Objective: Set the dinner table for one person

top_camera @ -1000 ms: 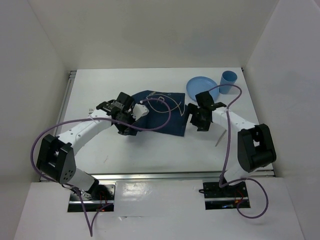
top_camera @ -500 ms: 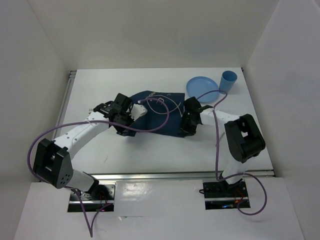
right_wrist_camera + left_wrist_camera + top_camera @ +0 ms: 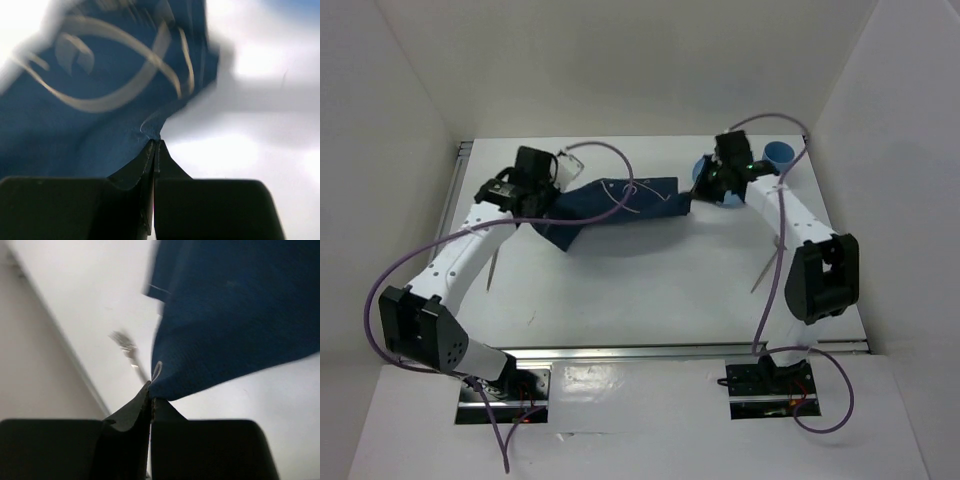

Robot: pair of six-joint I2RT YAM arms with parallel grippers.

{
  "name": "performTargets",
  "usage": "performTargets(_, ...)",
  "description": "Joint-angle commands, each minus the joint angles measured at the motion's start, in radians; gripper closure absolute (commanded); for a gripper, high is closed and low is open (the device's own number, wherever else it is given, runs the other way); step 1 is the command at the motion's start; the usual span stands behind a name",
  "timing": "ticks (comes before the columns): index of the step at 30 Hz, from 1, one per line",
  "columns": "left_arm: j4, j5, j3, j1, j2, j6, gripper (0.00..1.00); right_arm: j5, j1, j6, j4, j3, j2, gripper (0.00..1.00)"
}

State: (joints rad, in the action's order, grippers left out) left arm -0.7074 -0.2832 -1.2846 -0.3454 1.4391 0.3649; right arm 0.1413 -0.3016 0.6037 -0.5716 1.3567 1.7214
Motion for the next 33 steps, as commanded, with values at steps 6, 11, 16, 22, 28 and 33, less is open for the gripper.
performTargets(6, 0.059, -0.079, -0.502, 0.082, 0.104, 0.166, 1.00, 0.150, 0.183, -0.206, -0.212, 0.674, 0.070, 1.00)
performTargets(11, 0.042, -0.097, -0.610, 0.082, 0.087, 0.219, 1.00, 0.175, 0.183, -0.216, -0.240, 0.774, 0.021, 1.00)
performTargets(16, 0.071, -0.146, -0.585, 0.082, 0.026, 0.276, 1.00, 0.175, 0.183, -0.216, -0.251, 0.736, -0.080, 1.00)
performTargets(22, 0.061, -0.123, -0.604, 0.082, 0.049, 0.267, 1.00, 0.184, 0.183, -0.206, -0.231, 0.713, -0.054, 1.00)
performTargets(28, 0.092, -0.100, -0.669, 0.115, 0.220, 0.276, 1.00, 0.253, 0.193, -0.206, -0.221, 0.910, 0.200, 1.00)
performTargets(33, 0.026, -0.082, -1.013, 0.169, 0.469, 0.157, 1.00, 0.348, 0.229, -0.165, -0.212, 1.240, 0.434, 1.00)
